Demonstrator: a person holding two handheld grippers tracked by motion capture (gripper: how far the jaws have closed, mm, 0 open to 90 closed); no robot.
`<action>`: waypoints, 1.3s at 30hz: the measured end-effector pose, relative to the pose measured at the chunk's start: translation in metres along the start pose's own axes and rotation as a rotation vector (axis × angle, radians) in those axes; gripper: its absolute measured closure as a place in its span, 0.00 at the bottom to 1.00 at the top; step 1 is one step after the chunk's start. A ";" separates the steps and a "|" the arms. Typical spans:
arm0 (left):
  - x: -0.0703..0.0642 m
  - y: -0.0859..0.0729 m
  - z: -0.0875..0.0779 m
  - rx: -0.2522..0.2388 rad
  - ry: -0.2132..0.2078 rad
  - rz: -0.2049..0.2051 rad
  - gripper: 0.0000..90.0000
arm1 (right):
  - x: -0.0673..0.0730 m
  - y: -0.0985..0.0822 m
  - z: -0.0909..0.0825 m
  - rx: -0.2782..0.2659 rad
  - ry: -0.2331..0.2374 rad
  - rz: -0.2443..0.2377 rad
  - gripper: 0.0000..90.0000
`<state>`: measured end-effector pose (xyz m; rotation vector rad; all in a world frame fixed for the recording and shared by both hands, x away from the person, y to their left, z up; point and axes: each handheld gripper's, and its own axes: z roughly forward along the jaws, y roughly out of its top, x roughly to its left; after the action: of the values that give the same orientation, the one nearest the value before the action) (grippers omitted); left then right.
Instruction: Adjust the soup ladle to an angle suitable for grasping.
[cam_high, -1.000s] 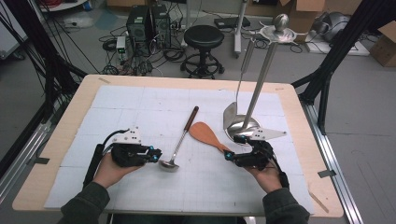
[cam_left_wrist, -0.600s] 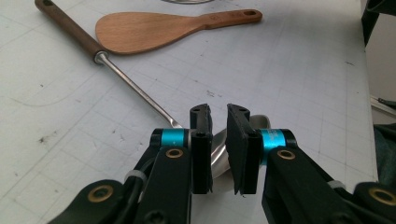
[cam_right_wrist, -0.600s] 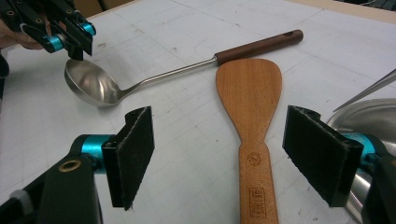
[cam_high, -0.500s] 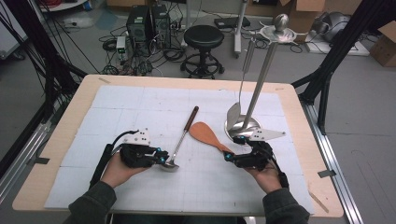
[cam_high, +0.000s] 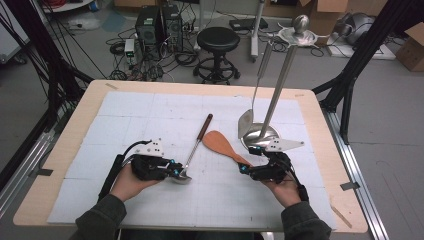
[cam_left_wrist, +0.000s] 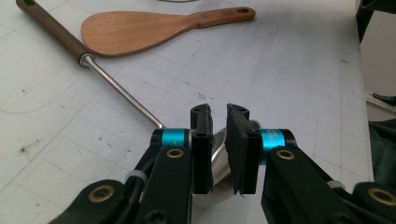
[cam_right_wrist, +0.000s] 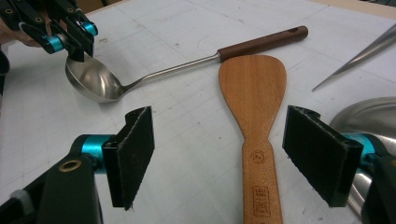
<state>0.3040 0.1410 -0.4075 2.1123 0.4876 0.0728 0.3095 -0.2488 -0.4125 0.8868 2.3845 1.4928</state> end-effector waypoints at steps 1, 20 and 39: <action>0.000 0.000 0.000 0.000 0.000 0.000 0.89 | 0.000 0.000 0.000 -0.001 0.000 -0.003 0.27; 0.001 0.000 0.004 0.025 -0.015 -0.001 0.90 | 0.000 -0.001 0.003 0.008 0.007 -0.006 0.27; -0.003 -0.001 -0.001 0.065 -0.065 0.014 0.94 | 0.002 -0.002 0.003 0.017 0.012 -0.005 0.27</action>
<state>0.3007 0.1405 -0.4074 2.1749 0.4422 -0.0046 0.3090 -0.2460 -0.4154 0.8772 2.4098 1.4826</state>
